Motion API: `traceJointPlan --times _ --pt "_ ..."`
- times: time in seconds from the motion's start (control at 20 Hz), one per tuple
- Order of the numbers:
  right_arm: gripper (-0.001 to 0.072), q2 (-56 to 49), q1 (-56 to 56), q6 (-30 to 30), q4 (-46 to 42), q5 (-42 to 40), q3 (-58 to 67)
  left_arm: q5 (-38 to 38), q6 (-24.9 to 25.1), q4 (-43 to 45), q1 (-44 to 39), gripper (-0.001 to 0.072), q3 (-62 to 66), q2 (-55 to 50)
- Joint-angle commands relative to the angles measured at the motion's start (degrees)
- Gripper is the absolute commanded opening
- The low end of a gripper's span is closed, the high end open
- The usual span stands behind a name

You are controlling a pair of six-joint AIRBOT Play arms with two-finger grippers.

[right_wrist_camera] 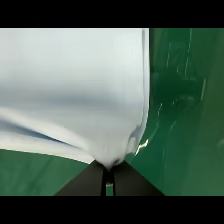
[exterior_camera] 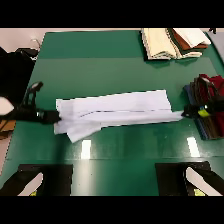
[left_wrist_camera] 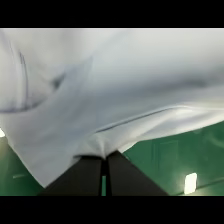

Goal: Fold the shirts.

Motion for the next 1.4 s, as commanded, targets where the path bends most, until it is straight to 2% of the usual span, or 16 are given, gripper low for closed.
traceJointPlan --times 0.0,0.2,0.35,0.4,0.45,0.5,0.65,0.7,0.75,0.8,0.85,0.95,1.1,1.25,1.35 --pt "0.0019 -11.80 4.50 1.60 -0.15 -2.89 10.60 7.43 1.01 2.84 0.09 0.0028 9.57 -12.02" --pt "0.0019 -23.41 8.00 2.08 -0.02 -3.39 20.33 11.74 2.45 2.69 0.09 0.0029 17.00 -22.75" --pt "0.0024 -29.44 8.79 2.47 0.94 -3.45 25.66 14.08 2.40 2.71 0.09 0.0032 18.03 -26.16" --pt "0.0128 -31.10 8.55 2.43 2.89 -3.54 27.30 15.15 2.38 2.71 0.09 0.0098 18.01 -26.27" --pt "0.0345 -32.35 7.78 2.45 4.70 -3.74 28.68 15.80 2.27 2.67 0.09 0.0375 18.16 -26.25" --pt "0.0471 -33.24 6.56 2.45 7.26 -3.74 29.86 15.56 1.99 2.67 0.09 0.0552 18.75 -26.27" --pt "0.0475 -33.44 2.23 -0.28 14.58 -2.58 30.27 11.23 1.92 2.27 0.09 0.0548 22.03 -26.25" --pt "0.0508 -33.44 0.37 -1.25 15.08 -0.94 30.03 9.29 1.92 1.22 0.09 0.0547 22.73 -26.25" --pt "0.0517 -33.38 -1.42 -1.84 15.02 0.63 29.27 8.07 1.99 0.37 0.09 0.0456 22.84 -26.25" --pt "0.0517 -33.38 -3.10 -2.47 15.04 1.77 28.04 6.62 2.03 -0.28 0.09 0.0178 22.82 -26.27" --pt "0.0516 -33.38 -4.94 -2.95 15.10 2.36 26.32 5.95 2.10 -0.85 0.09 0.0038 22.82 -26.27" --pt "0.0517 -33.46 -8.50 -3.98 15.23 2.05 21.53 5.84 2.10 -4.04 0.07 0.0038 22.82 -26.27" --pt "0.0513 -33.46 -11.89 -8.39 21.31 -0.55 13.86 7.82 2.36 -6.73 -2.19 0.0029 22.80 -26.32" --pt "0.0510 -33.48 -10.73 -12.26 27.58 -4.90 8.07 13.42 -1.51 -6.78 -8.63 0.0029 22.80 -27.06" --pt "0.0499 -33.90 -8.07 -12.83 29.07 -7.13 6.49 16.39 -2.93 -6.82 -13.09 0.0028 22.82 -28.70"
